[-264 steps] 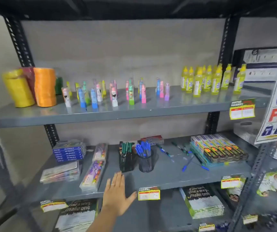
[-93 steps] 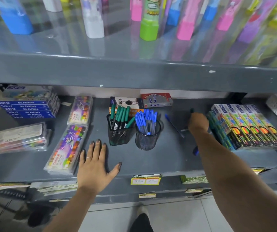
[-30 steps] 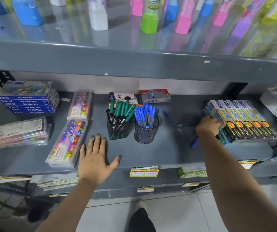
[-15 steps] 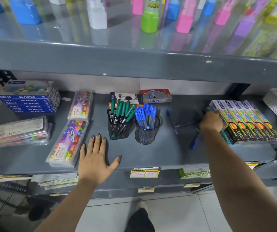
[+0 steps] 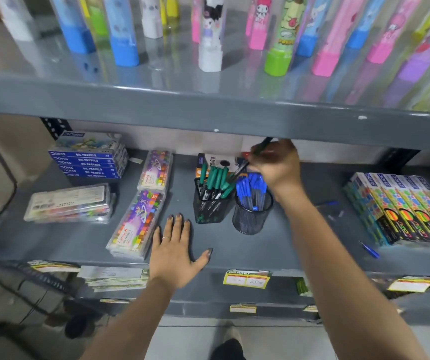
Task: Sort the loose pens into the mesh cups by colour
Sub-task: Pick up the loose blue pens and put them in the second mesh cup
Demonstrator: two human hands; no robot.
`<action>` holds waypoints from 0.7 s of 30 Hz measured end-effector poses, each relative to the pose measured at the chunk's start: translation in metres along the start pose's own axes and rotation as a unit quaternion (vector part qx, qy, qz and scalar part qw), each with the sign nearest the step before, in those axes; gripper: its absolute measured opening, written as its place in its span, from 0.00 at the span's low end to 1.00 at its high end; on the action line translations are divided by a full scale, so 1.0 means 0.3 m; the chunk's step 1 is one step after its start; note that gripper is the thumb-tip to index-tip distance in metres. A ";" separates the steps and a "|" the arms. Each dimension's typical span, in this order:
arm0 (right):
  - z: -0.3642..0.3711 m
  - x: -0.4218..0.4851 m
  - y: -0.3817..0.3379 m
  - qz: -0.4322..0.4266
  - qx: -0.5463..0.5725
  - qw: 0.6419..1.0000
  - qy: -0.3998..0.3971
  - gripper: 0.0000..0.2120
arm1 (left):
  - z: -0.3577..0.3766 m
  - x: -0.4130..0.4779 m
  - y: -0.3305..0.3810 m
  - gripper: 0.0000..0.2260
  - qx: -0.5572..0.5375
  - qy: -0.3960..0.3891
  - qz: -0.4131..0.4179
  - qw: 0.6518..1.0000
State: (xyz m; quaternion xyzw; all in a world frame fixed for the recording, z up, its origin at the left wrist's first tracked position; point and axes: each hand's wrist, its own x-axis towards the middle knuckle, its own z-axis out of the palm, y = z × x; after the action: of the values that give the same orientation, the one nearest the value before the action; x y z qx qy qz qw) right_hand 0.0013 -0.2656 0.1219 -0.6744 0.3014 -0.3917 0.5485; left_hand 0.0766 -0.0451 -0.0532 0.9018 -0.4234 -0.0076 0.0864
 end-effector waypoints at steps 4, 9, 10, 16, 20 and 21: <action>0.147 -0.048 0.034 -0.031 -0.089 0.995 -0.007 0.20 | -0.007 -0.001 0.003 0.42 -0.013 -0.002 0.002 1.000; 0.235 -0.083 0.079 -0.081 -0.289 0.948 -0.107 0.22 | -0.001 0.000 0.000 0.42 -0.007 0.009 0.005 1.000; 0.240 -0.087 0.082 -0.088 -0.327 0.935 -0.105 0.22 | 0.000 0.001 -0.001 0.42 -0.006 0.011 0.005 1.000; 0.204 -0.093 0.098 -0.140 -0.454 0.872 -0.120 0.16 | 0.014 0.002 -0.004 0.42 -0.005 0.023 0.007 1.000; 0.118 -0.024 0.104 -0.134 -0.389 0.907 -0.086 0.17 | 0.021 0.004 -0.007 0.42 -0.005 0.025 0.010 1.000; 0.083 0.006 0.117 -0.130 -0.354 0.925 -0.035 0.15 | 0.022 0.004 -0.007 0.42 -0.003 0.027 0.010 1.000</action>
State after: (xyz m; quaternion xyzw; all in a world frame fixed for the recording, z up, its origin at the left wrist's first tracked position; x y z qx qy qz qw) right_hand 0.0245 -0.2622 0.0858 -0.8712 0.3111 -0.3035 0.2284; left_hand 0.0784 -0.0458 -0.0601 0.8969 -0.4302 0.0158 0.1008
